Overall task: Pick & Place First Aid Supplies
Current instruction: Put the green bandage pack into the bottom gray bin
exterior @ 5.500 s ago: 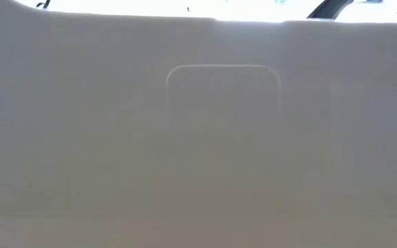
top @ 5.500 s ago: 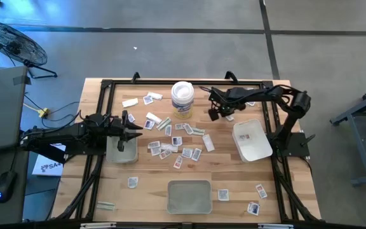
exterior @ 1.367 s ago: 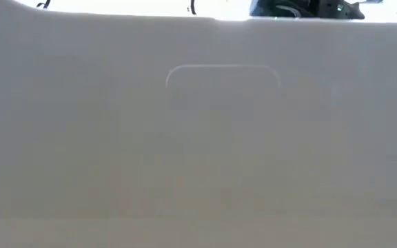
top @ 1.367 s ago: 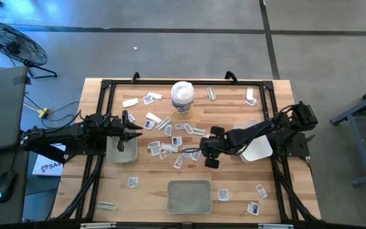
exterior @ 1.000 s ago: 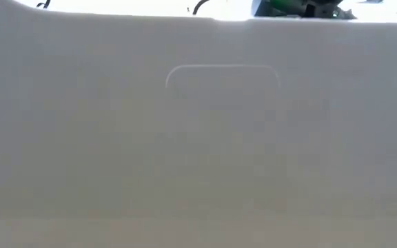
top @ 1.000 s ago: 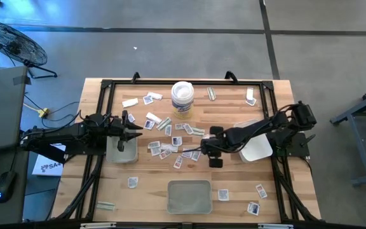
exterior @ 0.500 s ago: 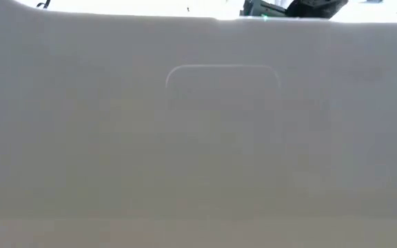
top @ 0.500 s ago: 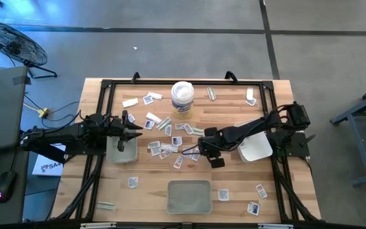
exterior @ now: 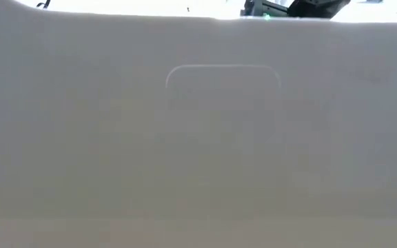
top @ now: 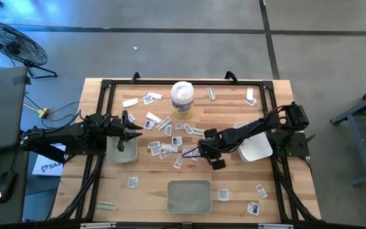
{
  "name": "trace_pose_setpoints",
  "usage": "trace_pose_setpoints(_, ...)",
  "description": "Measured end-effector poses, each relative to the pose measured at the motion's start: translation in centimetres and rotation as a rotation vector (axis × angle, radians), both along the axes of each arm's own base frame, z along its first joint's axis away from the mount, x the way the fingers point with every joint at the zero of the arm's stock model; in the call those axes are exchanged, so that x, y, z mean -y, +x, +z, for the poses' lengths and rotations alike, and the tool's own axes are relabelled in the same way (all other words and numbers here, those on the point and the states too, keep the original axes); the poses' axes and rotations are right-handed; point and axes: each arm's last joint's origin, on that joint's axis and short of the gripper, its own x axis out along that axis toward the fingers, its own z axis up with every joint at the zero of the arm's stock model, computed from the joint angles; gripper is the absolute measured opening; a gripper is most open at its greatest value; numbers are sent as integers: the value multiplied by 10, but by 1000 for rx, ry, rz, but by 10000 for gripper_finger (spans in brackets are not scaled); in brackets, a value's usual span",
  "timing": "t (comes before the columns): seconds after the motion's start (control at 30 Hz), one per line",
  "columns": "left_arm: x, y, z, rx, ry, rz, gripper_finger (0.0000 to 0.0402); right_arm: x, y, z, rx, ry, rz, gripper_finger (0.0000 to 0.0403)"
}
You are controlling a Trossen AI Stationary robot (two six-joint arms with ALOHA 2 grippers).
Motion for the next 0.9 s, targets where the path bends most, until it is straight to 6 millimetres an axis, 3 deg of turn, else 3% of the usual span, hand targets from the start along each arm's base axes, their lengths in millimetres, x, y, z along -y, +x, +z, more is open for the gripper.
trace_pose_setpoints(0.2,0,0,0,0,0,0,120,10,0,-1,-8,44,-85,7)
trace_pose_setpoints(0.53,0,0,0,0,0,0,120,13,3,2,2,24,-108,3)
trace_pose_setpoints(0.9,0,0,0,0,0,0,120,-7,30,48,79,38,-60,1)
